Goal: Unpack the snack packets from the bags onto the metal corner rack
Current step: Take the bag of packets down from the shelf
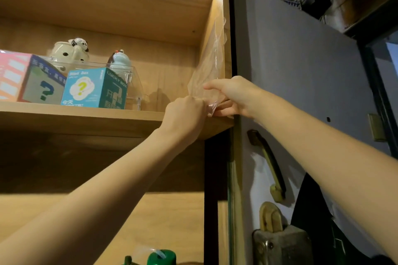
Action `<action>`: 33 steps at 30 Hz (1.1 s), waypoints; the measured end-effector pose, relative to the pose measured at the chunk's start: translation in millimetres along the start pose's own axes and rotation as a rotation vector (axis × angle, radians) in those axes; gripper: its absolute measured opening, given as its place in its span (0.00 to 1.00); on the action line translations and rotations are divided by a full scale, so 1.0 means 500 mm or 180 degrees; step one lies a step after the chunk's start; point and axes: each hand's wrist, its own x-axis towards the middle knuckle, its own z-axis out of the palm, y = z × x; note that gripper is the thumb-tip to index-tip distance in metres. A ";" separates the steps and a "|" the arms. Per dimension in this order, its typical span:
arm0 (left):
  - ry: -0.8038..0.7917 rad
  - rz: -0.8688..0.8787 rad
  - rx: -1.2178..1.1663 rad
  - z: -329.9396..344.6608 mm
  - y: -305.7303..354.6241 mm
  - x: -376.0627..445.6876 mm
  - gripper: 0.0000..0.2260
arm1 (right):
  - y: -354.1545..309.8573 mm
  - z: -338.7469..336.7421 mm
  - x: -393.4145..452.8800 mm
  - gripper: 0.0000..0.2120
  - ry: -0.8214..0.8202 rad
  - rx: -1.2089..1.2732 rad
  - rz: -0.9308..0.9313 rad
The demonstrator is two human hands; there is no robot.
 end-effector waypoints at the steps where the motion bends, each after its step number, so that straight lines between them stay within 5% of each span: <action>1: -0.0009 0.0035 0.0016 -0.005 0.002 -0.003 0.11 | -0.002 -0.001 -0.001 0.19 -0.0022 -0.0137 0.0007; 6: 0.0158 0.0188 -0.0044 -0.017 0.017 -0.009 0.09 | -0.026 -0.020 -0.010 0.15 0.0102 -0.0398 0.0202; 11: 0.0007 0.0208 -0.0237 -0.039 0.048 -0.014 0.20 | -0.054 -0.037 -0.018 0.19 0.0250 -0.0352 0.0339; 15: 0.0137 0.0174 0.0104 -0.043 0.092 -0.024 0.21 | -0.053 -0.041 -0.018 0.20 0.0176 0.0214 0.0398; 18: 0.0302 0.0236 0.0070 -0.042 0.101 -0.021 0.13 | -0.042 -0.044 -0.003 0.18 0.0532 0.0583 0.0186; 22: -0.0013 0.0455 -0.0530 -0.068 0.098 -0.032 0.23 | -0.023 -0.051 -0.002 0.11 0.0613 0.1198 0.0152; 23: 0.0020 0.0447 -0.0759 -0.081 0.090 -0.035 0.28 | -0.015 -0.055 0.002 0.16 0.0633 0.1308 0.0127; 27: -0.0033 -0.0130 -0.2008 -0.113 0.040 -0.028 0.36 | -0.005 -0.078 0.007 0.17 0.0773 0.1316 -0.0118; 30: -0.0299 -0.0870 -0.1925 -0.104 -0.020 0.003 0.29 | -0.019 -0.099 0.005 0.14 0.0777 0.1324 -0.0230; 33: -0.0630 -0.1468 -0.2128 -0.090 -0.074 0.028 0.32 | -0.034 -0.113 0.013 0.15 0.0445 0.1739 -0.0408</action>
